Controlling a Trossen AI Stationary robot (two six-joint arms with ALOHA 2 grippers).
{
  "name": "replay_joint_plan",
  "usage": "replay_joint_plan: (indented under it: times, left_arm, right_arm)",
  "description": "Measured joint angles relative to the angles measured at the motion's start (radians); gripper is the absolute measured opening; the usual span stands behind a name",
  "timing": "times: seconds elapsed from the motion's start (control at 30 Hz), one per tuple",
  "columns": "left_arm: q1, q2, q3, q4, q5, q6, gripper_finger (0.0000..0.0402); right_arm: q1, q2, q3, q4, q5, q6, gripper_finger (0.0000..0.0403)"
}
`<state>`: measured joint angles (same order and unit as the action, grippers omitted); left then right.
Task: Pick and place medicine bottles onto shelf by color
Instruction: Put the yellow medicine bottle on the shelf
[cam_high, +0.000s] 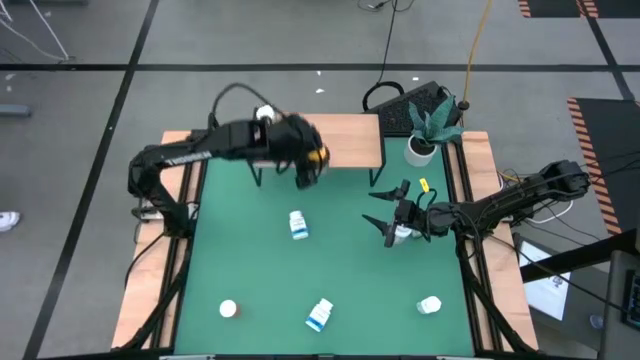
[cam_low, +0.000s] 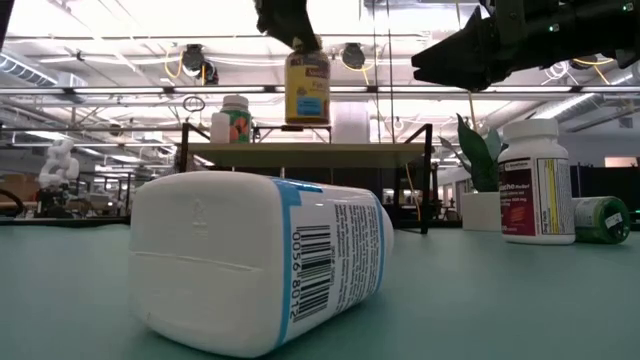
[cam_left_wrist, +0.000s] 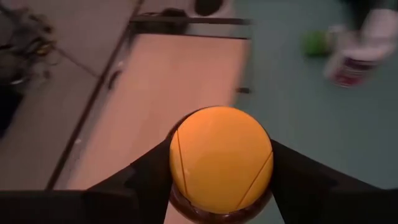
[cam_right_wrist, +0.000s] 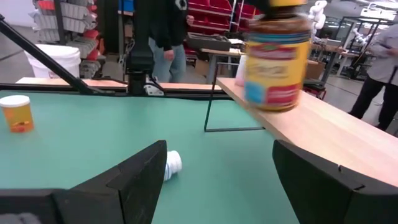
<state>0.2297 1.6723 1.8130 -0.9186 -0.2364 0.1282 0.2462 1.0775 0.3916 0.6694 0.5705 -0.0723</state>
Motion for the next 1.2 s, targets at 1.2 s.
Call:
replay_joint_plan:
  times: [1.2]
  left_arm:
    - [0.537,0.086,0.010,0.111,0.369,0.109,0.0222]
  right_arm:
    - [-0.003,0.000,0.000,-0.008,0.000,-0.003,0.0286]
